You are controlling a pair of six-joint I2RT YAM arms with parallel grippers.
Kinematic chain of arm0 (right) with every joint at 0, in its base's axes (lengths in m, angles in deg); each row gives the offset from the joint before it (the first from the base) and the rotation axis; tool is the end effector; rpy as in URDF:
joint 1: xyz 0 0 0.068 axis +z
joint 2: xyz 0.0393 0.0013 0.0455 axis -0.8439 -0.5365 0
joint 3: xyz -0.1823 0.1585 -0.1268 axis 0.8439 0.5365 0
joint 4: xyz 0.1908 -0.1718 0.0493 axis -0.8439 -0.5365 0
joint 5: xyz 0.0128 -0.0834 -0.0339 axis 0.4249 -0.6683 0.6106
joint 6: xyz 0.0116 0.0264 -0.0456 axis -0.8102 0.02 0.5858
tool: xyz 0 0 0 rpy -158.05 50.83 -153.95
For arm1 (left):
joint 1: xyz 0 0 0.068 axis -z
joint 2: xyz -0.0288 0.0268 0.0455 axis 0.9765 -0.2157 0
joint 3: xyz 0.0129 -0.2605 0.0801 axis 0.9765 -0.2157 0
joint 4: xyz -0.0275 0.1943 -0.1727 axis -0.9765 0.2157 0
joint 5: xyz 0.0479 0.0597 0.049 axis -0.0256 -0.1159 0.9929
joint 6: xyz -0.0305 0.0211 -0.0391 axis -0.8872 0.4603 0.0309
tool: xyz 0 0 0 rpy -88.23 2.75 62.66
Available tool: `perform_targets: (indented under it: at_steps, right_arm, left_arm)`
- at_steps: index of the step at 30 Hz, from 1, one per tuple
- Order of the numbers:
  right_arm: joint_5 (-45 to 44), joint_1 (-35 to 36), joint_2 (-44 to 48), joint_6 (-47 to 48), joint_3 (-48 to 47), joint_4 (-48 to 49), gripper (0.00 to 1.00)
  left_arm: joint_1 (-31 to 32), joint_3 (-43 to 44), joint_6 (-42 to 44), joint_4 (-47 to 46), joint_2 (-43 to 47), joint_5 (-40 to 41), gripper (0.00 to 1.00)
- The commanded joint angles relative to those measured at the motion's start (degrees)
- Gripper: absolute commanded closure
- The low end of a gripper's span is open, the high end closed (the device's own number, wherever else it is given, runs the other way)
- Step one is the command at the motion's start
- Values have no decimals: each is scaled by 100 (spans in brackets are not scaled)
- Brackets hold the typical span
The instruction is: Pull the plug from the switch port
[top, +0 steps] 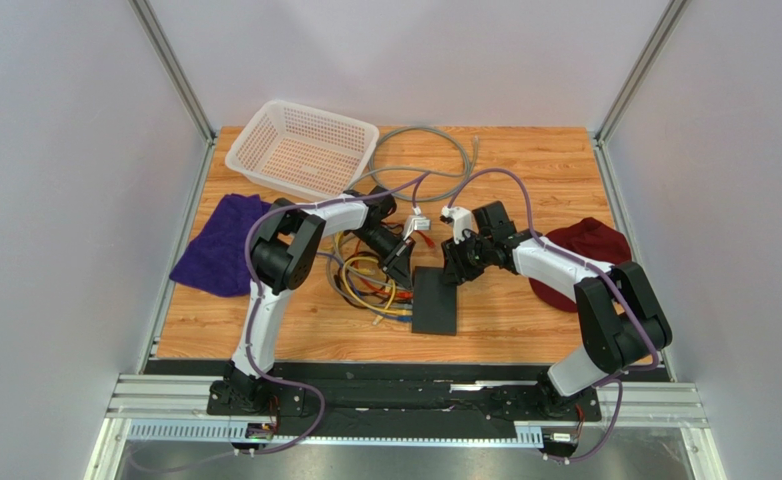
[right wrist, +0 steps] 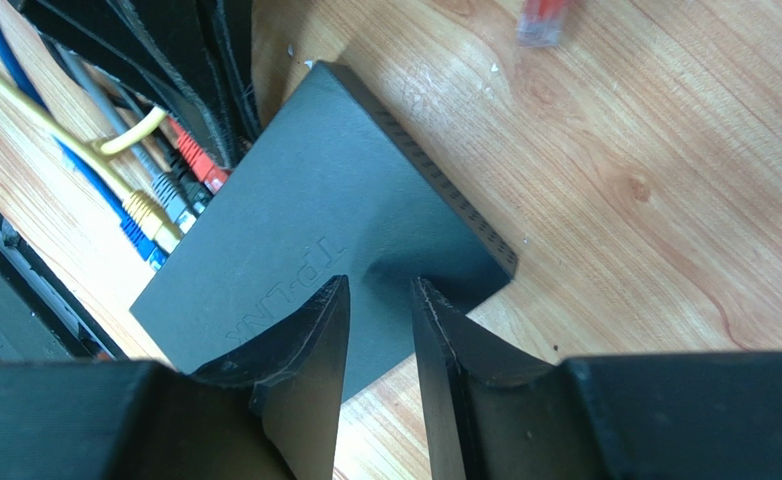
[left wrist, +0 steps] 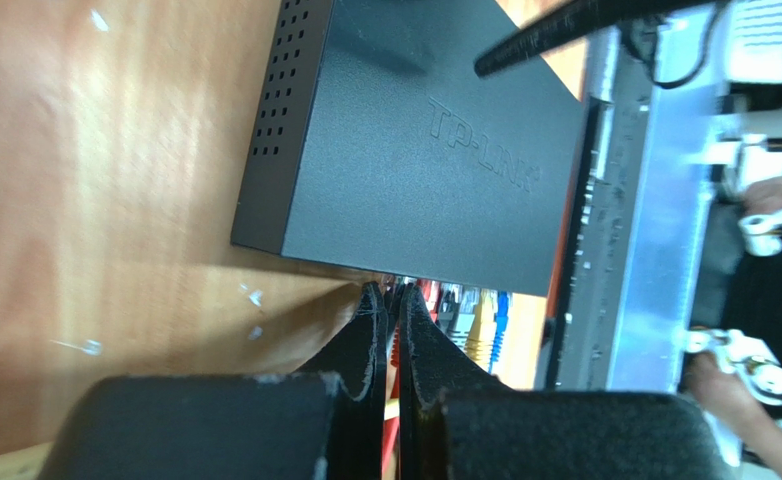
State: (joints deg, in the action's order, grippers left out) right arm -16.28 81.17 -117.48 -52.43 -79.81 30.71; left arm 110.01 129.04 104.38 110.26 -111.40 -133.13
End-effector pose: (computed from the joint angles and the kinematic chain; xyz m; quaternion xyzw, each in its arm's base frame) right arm 0.2634 0.1321 0.1741 -0.2948 0.8942 0.2547 0.2205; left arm 0.3386 -0.2513 0.1172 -0.4269 -0.7620 0.4870 0.0052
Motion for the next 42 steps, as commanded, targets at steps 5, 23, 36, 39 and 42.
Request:
perform_targets:
  at_steps: [5,23,36,39,42]
  right_arm:
    - [-343,82,-9,140,178,-200,63]
    - [-343,117,44,167,195,-191,62]
    - [-334,126,26,175,186,-209,62]
    - [-343,126,53,167,204,-192,62]
    - [-343,117,44,175,195,-200,63]
  left_arm:
    - [58,71,-96,135,-172,81,100]
    - [23,554,342,1162,-796,-96,100]
    - [-74,1787,871,3115,-1852,-518,100]
    - [-109,1786,993,3255,-1825,-404,100]
    - [-136,1857,1125,3370,-1834,-36,100]
